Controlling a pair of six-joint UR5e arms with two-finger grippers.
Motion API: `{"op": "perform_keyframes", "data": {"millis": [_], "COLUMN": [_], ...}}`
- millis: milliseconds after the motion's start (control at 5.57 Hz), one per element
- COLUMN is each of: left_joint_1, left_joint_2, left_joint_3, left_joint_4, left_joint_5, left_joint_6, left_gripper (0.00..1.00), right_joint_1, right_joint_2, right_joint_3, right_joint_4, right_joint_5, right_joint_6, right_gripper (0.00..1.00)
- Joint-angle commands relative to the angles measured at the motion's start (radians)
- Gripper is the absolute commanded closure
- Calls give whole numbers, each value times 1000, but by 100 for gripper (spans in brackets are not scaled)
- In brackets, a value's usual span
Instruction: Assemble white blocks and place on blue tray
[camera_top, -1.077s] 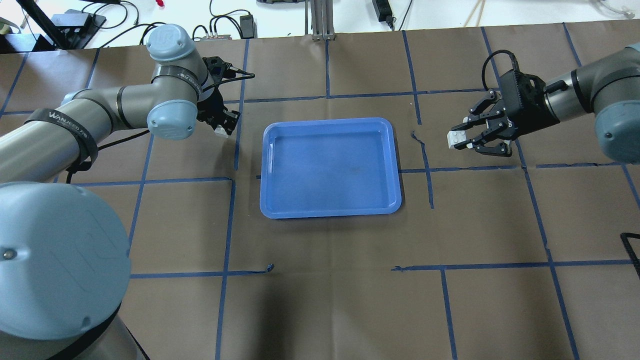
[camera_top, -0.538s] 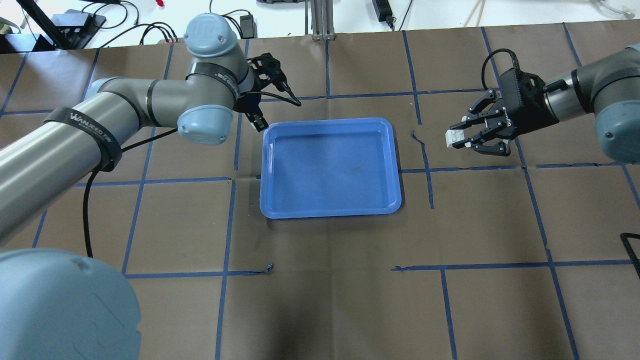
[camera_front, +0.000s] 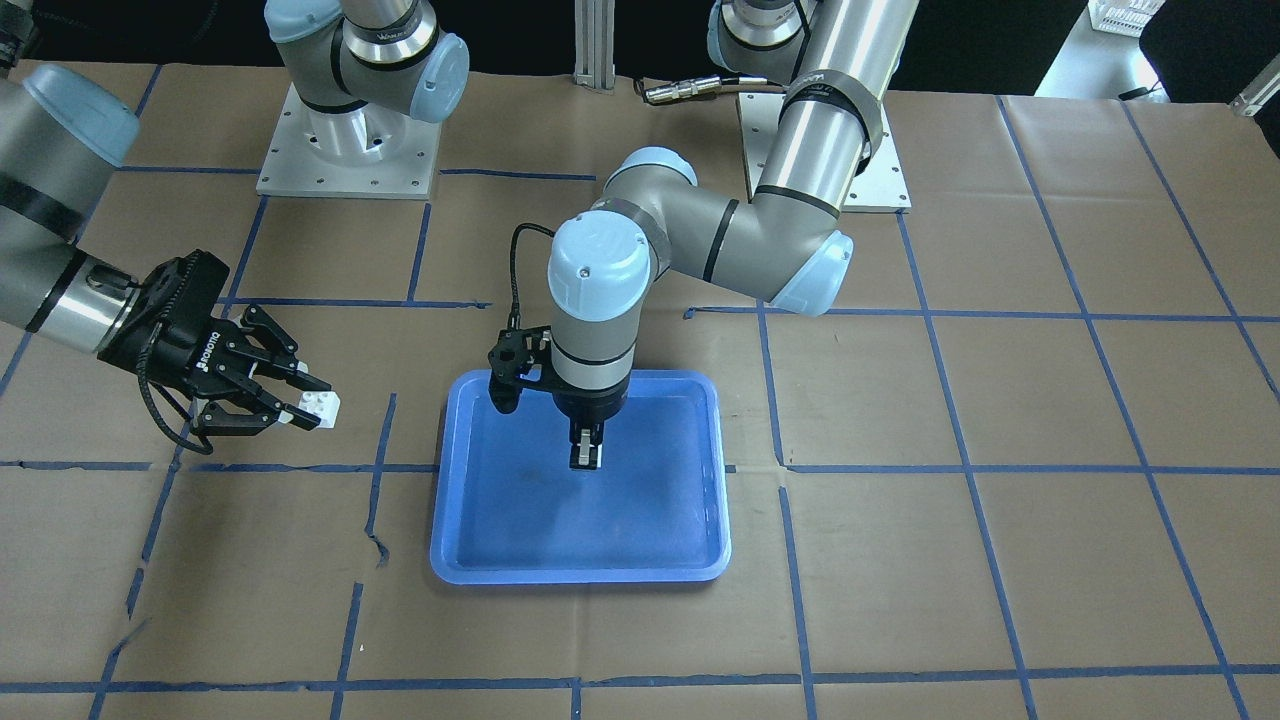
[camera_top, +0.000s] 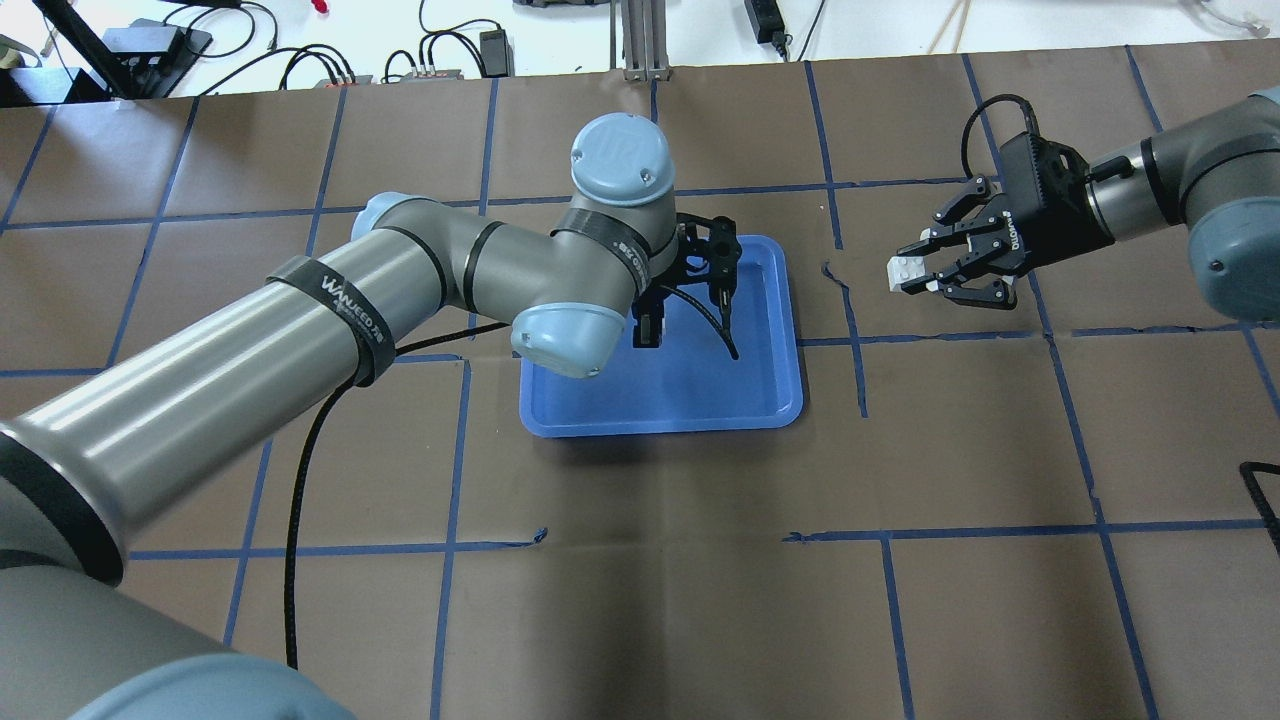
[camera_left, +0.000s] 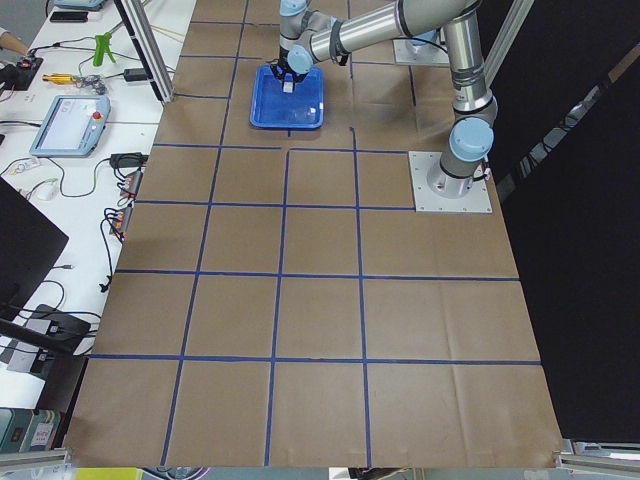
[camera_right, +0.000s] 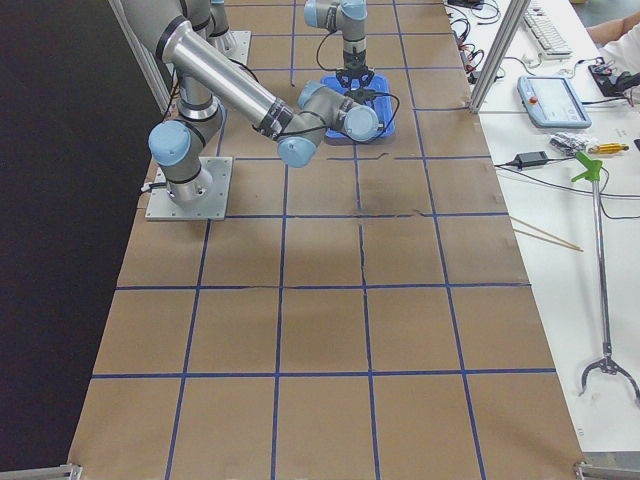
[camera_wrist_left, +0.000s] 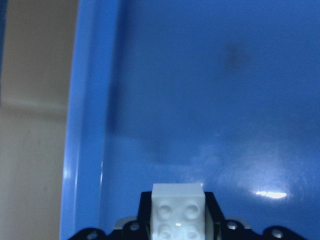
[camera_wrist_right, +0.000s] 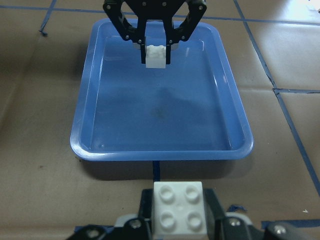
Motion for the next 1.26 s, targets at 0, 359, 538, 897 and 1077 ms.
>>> {"op": "perform_keyframes", "data": {"millis": [0, 359, 538, 897, 1077], "left_joint_1": [-17, -16, -14, -6, -6], "left_joint_2": [-13, -57, -61, -65, -44], "left_joint_3": [-21, -20, -21, -24, -24], "left_joint_4": [5, 54, 55, 54, 43], "left_joint_5": [5, 44, 48, 48, 49], "left_joint_6": [25, 19, 13, 6, -19], "left_gripper": [99, 99, 87, 1, 1], "right_joint_1": [-1, -1, -1, -1, -1], "right_joint_2": [1, 1, 1, 1, 1], "right_joint_3": [3, 4, 4, 4, 4], "right_joint_4": [1, 1, 1, 1, 2], "right_joint_5": [1, 1, 1, 1, 1], "right_joint_6": [-1, -1, -1, -3, -3], "right_gripper": [82, 82, 82, 82, 82]}}
